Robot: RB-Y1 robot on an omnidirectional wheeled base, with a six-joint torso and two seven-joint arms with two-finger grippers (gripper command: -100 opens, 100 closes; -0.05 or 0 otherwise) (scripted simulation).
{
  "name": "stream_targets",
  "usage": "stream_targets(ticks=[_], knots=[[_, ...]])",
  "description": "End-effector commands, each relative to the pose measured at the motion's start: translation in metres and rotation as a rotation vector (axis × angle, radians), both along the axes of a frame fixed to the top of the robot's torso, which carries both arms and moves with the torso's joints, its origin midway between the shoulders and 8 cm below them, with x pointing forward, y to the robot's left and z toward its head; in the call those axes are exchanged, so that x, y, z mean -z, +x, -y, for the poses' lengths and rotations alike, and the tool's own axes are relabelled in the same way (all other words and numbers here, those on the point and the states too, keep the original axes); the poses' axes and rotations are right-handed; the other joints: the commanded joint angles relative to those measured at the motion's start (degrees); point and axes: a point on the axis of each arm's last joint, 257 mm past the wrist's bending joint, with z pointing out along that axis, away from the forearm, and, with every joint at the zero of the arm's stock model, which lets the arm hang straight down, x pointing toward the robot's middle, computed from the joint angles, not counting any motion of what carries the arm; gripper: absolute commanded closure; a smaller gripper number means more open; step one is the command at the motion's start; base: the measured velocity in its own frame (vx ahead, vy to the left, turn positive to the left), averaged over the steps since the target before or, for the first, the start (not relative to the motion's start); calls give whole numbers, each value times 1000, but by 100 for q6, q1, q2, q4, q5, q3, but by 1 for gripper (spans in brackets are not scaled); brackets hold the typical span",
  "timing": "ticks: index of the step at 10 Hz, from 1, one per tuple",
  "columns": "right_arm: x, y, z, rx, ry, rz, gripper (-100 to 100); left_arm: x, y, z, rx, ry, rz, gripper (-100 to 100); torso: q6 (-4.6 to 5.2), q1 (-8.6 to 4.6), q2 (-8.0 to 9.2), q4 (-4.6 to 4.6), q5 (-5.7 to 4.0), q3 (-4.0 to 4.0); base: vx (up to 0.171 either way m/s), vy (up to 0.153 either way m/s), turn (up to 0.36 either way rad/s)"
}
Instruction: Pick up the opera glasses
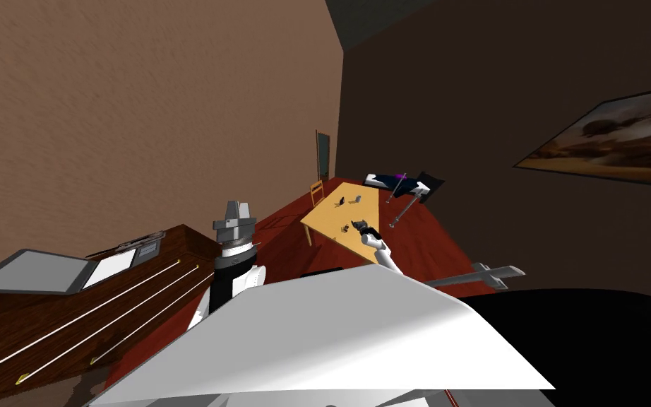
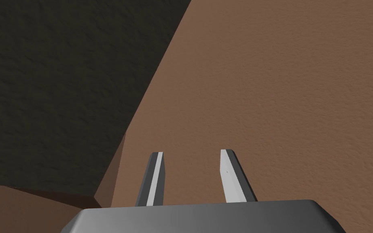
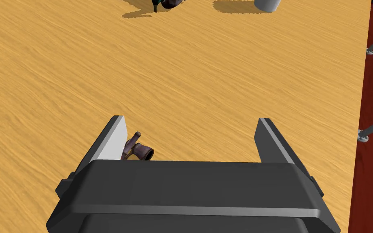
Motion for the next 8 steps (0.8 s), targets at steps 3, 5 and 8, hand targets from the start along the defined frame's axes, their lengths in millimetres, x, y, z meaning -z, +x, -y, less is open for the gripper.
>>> stream_targets(ticks=[3, 5, 8], knots=[[35, -5, 6, 55, 139, -82, -100, 0, 0, 0, 0, 0, 0, 0, 0, -1, 0, 0, 0, 0, 0, -12, 82], [50, -5, 8, 86, 215, -119, -100, 0, 0, 0, 0, 0, 0, 0, 1, -1, 1, 0, 0, 1, -1, -14, 85], [63, 2, 9, 139, 348, -164, -100, 0, 0, 0, 0, 0, 0, 0, 5, -1, 3, -1, -1, 1, -3, -15, 102]])
